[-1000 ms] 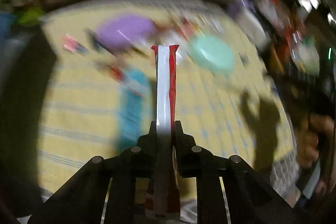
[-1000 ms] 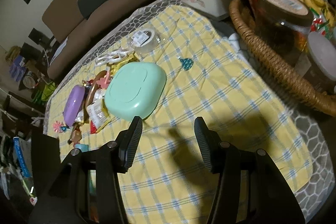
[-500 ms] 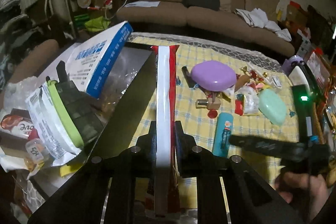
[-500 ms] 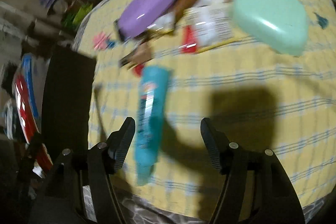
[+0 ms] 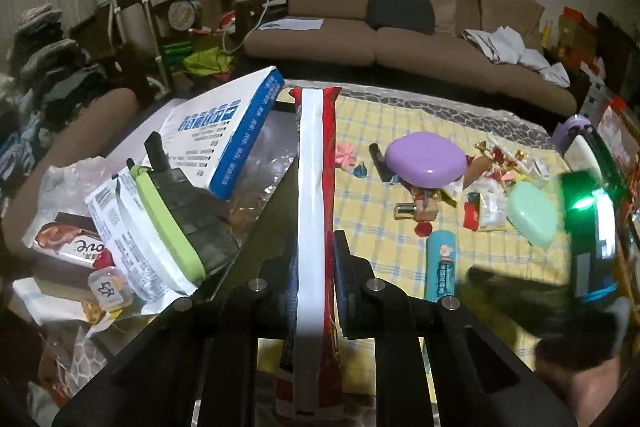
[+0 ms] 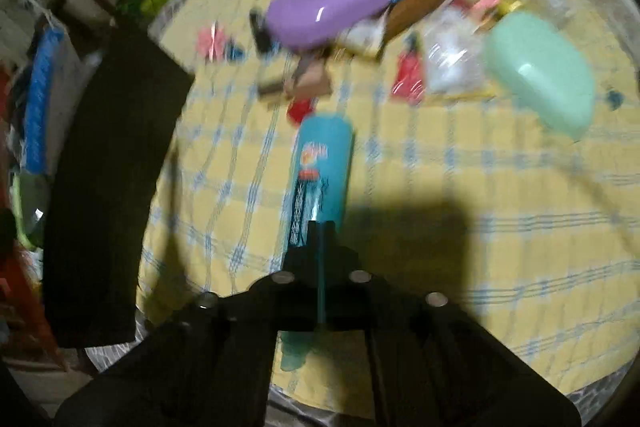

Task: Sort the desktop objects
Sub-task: 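Grasp the teal bottle with the right tool and lift it, then hold the red-and-white tube up in the left tool while the right tool holds the teal bottle up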

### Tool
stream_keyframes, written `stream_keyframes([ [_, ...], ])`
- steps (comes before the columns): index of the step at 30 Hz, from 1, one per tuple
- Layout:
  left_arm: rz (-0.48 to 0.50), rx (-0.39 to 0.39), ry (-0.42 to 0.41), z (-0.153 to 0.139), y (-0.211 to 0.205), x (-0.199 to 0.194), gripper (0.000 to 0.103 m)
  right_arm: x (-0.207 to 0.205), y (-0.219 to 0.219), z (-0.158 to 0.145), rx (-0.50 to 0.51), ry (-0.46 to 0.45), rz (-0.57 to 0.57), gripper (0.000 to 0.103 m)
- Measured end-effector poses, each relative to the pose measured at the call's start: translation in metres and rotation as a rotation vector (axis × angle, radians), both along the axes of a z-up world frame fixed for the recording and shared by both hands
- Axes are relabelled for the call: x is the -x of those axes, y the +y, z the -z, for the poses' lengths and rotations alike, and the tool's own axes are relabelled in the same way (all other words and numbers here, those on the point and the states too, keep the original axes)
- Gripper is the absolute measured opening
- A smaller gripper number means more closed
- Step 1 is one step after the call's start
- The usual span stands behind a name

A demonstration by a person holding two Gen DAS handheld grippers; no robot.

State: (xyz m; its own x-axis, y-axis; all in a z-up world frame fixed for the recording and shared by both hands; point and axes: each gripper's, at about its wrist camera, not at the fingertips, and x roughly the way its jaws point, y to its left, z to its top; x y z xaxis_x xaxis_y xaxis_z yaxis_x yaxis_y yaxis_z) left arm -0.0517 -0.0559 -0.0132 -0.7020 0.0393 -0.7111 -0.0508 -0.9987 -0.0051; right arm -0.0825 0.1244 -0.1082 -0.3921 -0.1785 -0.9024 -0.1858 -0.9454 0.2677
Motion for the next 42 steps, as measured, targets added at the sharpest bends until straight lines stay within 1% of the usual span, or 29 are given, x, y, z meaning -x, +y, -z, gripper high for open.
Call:
stream_keyframes([
  [1, -0.001, -0.006, 0.002, -0.001, -0.001, -0.001, 0.015, -0.003, 0.005, -0.012, -0.01, 0.041, 0.0, 0.001],
  [2, 0.0, -0.008, 0.002, -0.001, -0.002, -0.001, 0.015, -0.005, 0.008, -0.021, -0.016, 0.054, 0.006, 0.001],
  [4, -0.001, -0.005, 0.003, -0.001, -0.002, -0.001, 0.015, -0.006, 0.011, -0.025, -0.015, 0.03, 0.009, 0.006],
  [6, 0.004, -0.007, 0.002, -0.002, -0.002, -0.002, 0.015, -0.004, 0.01, -0.022, -0.015, 0.029, 0.036, 0.026],
  [7, 0.007, -0.005, 0.004, -0.003, -0.002, -0.002, 0.015, -0.001, 0.008, -0.018, -0.009, 0.022, 0.04, 0.053],
  [8, 0.01, -0.001, 0.004, -0.004, -0.002, -0.003, 0.015, 0.004, 0.005, -0.011, -0.014, 0.0, 0.032, 0.072],
  [10, 0.008, 0.009, 0.006, -0.005, -0.002, -0.004, 0.015, 0.012, -0.011, 0.004, -0.074, -0.045, -0.011, 0.07],
  [11, 0.007, 0.01, 0.008, -0.005, -0.002, -0.005, 0.015, 0.015, -0.021, 0.015, -0.11, -0.067, -0.035, 0.063],
  [12, 0.004, 0.011, 0.008, -0.005, -0.002, -0.005, 0.015, 0.016, -0.028, 0.024, -0.131, -0.089, -0.061, 0.054],
  [13, 0.001, 0.01, 0.011, -0.005, -0.003, -0.005, 0.015, 0.018, -0.037, 0.035, -0.148, -0.12, -0.098, 0.035],
  [14, -0.002, 0.009, 0.013, -0.006, -0.004, -0.005, 0.015, 0.017, -0.04, 0.04, -0.153, -0.122, -0.11, 0.034],
  [16, -0.008, 0.009, 0.019, -0.006, -0.006, -0.004, 0.015, 0.011, -0.041, 0.034, -0.17, -0.08, -0.116, 0.032],
  [18, -0.014, 0.005, 0.024, -0.006, -0.007, -0.003, 0.015, 0.003, -0.035, 0.015, -0.191, -0.016, -0.103, 0.032],
  [20, -0.018, -0.003, 0.03, -0.006, -0.007, -0.002, 0.015, -0.009, -0.024, -0.017, -0.209, 0.097, -0.065, 0.031],
  [22, -0.014, -0.001, 0.043, -0.007, -0.004, -0.003, 0.015, -0.025, -0.016, -0.055, -0.222, 0.258, -0.048, 0.031],
  [25, 0.018, 0.031, 0.095, -0.013, 0.007, -0.007, 0.015, -0.045, -0.011, -0.1, -0.231, 0.452, -0.065, 0.031],
  [27, 0.029, 0.039, 0.164, -0.021, 0.013, -0.015, 0.015, -0.056, -0.009, -0.121, -0.223, 0.542, -0.077, 0.031],
  [30, 0.032, -0.017, 0.241, -0.032, 0.012, -0.025, 0.015, -0.071, -0.01, -0.14, -0.232, 0.626, -0.069, 0.031],
  [32, 0.024, -0.053, 0.303, -0.04, 0.009, -0.033, 0.015, -0.075, -0.01, -0.147, -0.229, 0.665, -0.067, 0.031],
  [35, 0.007, -0.042, 0.353, -0.048, 0.008, -0.038, 0.015, -0.084, -0.012, -0.155, -0.249, 0.723, -0.069, 0.031],
  [36, -0.002, -0.038, 0.366, -0.049, 0.007, -0.039, 0.015, -0.089, -0.012, -0.159, -0.26, 0.756, -0.062, 0.031],
  [39, -0.008, -0.052, 0.396, -0.053, 0.001, -0.042, 0.015, -0.102, -0.011, -0.173, -0.273, 0.828, -0.04, 0.031],
  [42, -0.014, -0.031, 0.41, -0.055, 0.001, -0.044, 0.015, -0.11, -0.015, -0.185, -0.266, 0.858, -0.036, 0.031],
])
